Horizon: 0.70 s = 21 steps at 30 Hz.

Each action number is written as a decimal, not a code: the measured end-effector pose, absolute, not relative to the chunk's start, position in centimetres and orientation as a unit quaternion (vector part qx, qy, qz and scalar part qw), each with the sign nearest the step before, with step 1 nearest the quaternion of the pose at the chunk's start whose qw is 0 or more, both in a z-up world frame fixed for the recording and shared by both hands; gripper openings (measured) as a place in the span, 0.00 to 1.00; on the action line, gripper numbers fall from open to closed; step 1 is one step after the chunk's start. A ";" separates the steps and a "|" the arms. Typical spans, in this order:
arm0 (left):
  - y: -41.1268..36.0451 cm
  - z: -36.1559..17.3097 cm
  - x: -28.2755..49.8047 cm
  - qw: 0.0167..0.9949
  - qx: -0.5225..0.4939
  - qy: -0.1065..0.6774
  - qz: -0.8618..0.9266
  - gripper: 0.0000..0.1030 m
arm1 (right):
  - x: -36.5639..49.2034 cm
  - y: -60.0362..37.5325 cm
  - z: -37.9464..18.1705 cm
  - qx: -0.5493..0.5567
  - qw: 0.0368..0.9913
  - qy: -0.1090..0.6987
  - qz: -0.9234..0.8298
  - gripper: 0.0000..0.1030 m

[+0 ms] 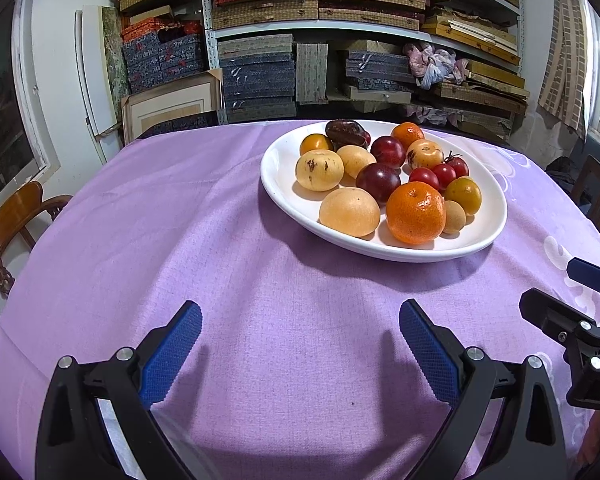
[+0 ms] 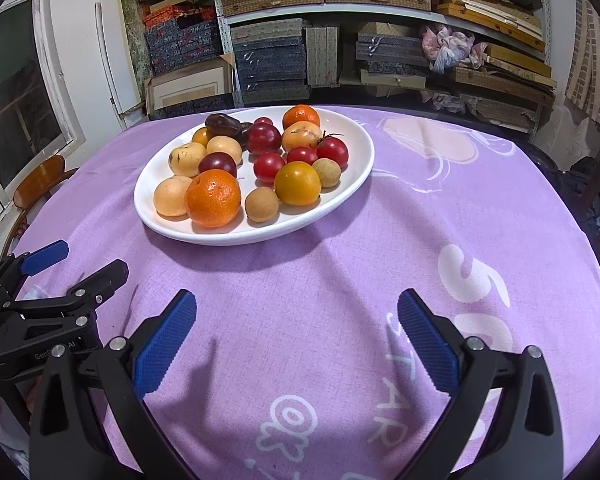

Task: Organize fruits

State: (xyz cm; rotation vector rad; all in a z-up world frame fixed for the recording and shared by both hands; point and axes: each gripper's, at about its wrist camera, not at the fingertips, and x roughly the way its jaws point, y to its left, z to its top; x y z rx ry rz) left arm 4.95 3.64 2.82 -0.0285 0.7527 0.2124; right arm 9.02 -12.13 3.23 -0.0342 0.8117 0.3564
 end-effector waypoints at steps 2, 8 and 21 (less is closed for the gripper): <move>3.6 2.8 5.0 0.924 -0.015 0.367 0.103 0.97 | 9.0 -12.2 3.2 -0.017 0.903 0.393 0.172 0.96; 3.5 2.7 5.0 0.925 -0.011 0.366 0.102 0.97 | 9.0 -12.2 3.2 -0.017 0.903 0.393 0.173 0.96; 3.5 2.7 5.0 0.924 -0.011 0.368 0.103 0.97 | 9.0 -12.1 3.2 -0.017 0.903 0.394 0.173 0.96</move>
